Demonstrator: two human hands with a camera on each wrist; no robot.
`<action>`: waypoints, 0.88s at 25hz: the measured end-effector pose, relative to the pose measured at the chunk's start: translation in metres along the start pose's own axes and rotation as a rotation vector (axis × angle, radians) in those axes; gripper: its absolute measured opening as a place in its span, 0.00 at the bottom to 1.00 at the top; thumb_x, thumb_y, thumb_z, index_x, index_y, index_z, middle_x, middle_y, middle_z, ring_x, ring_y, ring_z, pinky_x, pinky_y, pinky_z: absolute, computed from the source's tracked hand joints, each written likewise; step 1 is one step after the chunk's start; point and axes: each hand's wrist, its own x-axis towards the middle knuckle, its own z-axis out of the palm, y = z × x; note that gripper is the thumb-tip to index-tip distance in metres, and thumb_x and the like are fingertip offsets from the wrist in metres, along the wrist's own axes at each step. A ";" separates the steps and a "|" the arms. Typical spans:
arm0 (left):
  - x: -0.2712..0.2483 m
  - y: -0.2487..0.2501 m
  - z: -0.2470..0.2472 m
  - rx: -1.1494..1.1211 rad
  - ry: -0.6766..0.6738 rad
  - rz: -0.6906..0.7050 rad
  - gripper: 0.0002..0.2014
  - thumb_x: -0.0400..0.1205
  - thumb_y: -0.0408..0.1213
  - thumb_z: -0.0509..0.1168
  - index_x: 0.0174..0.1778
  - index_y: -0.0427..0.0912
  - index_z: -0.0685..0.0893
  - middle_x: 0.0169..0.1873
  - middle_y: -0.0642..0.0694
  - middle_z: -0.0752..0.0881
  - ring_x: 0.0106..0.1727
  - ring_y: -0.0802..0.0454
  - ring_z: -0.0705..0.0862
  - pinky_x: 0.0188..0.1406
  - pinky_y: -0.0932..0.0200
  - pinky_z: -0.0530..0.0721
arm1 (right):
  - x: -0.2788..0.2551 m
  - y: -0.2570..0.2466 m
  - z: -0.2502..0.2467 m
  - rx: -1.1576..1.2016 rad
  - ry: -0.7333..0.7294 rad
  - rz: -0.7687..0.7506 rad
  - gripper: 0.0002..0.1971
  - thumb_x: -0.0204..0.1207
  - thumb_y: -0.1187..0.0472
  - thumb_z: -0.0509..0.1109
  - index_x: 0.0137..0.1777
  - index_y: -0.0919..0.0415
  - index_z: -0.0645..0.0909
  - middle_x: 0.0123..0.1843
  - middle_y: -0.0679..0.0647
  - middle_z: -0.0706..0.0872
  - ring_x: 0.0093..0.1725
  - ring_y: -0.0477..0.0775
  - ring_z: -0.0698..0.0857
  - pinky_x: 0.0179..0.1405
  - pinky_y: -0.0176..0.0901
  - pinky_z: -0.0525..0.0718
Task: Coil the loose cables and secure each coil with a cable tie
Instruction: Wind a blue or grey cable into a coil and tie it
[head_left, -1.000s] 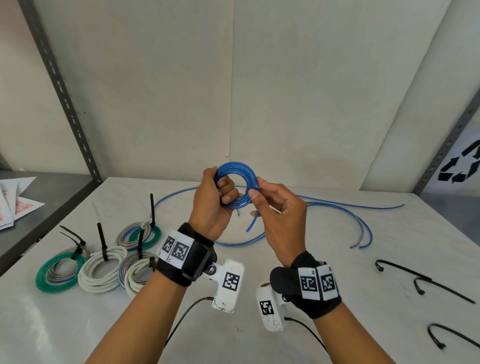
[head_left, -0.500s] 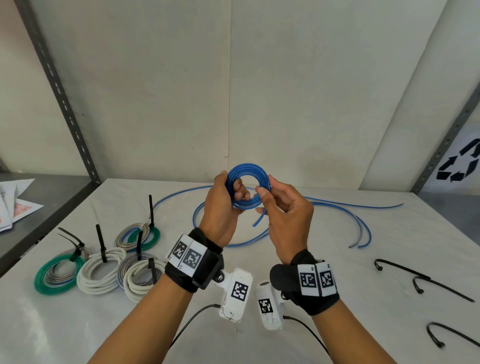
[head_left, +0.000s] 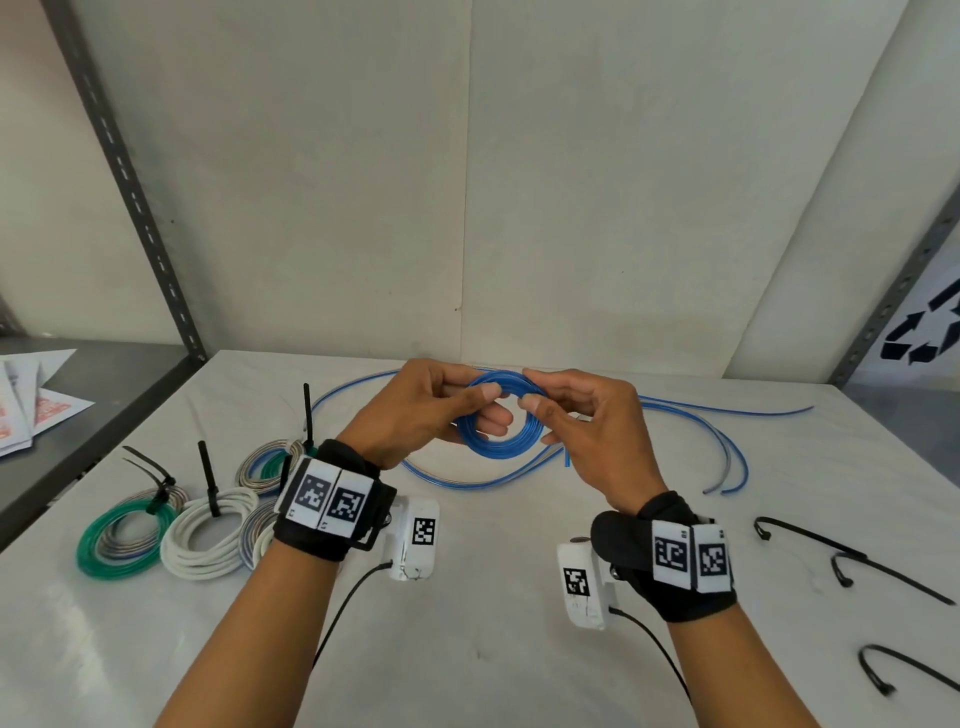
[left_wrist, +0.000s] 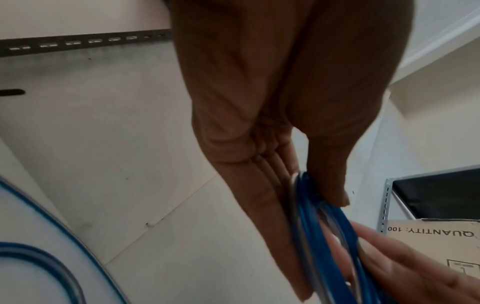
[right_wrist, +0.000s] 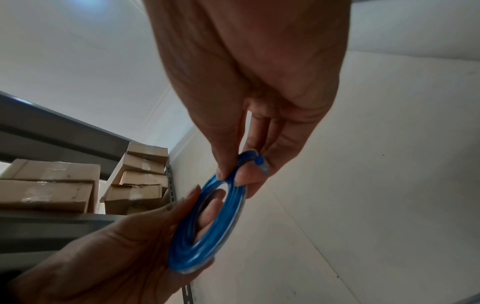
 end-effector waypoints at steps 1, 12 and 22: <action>0.000 0.000 -0.001 -0.003 0.008 0.006 0.12 0.86 0.38 0.67 0.61 0.37 0.89 0.47 0.36 0.93 0.51 0.41 0.93 0.52 0.49 0.92 | 0.000 0.000 0.001 0.002 -0.003 0.001 0.12 0.79 0.65 0.77 0.60 0.54 0.90 0.49 0.48 0.94 0.47 0.50 0.92 0.35 0.46 0.92; 0.005 -0.004 0.005 -0.113 0.157 0.089 0.11 0.85 0.36 0.68 0.59 0.35 0.89 0.45 0.34 0.93 0.44 0.42 0.93 0.45 0.49 0.92 | -0.003 0.000 0.017 0.087 0.263 -0.022 0.01 0.81 0.63 0.75 0.50 0.59 0.87 0.44 0.52 0.93 0.43 0.50 0.93 0.37 0.47 0.92; 0.008 -0.005 0.006 -0.212 0.235 0.079 0.10 0.85 0.36 0.67 0.57 0.37 0.90 0.44 0.36 0.93 0.43 0.45 0.94 0.41 0.54 0.91 | -0.002 -0.003 0.016 0.312 0.180 0.146 0.08 0.78 0.67 0.76 0.52 0.71 0.82 0.45 0.62 0.94 0.45 0.60 0.94 0.40 0.51 0.92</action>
